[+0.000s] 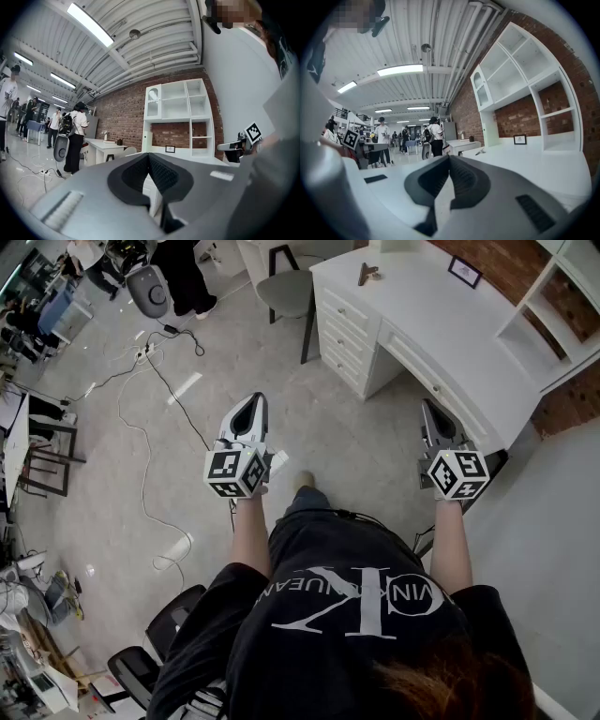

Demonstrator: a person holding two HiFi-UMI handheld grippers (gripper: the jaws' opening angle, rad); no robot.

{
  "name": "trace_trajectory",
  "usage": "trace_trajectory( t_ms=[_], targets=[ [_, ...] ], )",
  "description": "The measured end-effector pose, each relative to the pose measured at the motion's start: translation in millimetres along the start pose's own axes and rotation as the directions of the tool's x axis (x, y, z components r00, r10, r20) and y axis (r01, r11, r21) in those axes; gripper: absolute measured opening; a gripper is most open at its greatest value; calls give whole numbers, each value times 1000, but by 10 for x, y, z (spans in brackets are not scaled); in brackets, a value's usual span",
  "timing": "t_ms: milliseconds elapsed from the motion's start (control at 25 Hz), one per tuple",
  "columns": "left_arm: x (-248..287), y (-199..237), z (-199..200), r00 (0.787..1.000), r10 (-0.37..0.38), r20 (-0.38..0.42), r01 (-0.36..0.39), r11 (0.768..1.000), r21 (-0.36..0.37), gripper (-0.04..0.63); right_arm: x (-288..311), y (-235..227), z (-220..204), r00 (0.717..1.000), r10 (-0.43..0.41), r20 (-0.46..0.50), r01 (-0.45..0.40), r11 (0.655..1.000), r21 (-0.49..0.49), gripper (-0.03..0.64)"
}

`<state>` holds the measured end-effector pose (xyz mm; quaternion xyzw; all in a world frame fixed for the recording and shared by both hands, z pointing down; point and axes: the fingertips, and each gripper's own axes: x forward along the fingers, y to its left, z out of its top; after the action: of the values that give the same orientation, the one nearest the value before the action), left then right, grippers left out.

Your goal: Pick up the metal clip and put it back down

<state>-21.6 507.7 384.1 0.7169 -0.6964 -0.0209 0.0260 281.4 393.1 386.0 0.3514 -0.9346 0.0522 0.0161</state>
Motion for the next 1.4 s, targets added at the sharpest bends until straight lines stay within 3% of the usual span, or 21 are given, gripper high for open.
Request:
trace_trajectory(
  t_ms=[720, 1080, 1400],
  targets=[
    [257, -147, -159, 999, -17, -39, 15, 999, -45, 11, 19, -160, -90, 999, -1, -44, 1, 1000, 5, 14],
    [926, 47, -147, 997, -58, -46, 55, 997, -60, 11, 504, -578, -100, 996, -75, -53, 79, 995, 68, 15],
    [1579, 349, -181, 994, -85, -72, 80, 994, -75, 11, 1143, -882, -62, 995, -69, -70, 78, 988, 134, 17]
  ],
)
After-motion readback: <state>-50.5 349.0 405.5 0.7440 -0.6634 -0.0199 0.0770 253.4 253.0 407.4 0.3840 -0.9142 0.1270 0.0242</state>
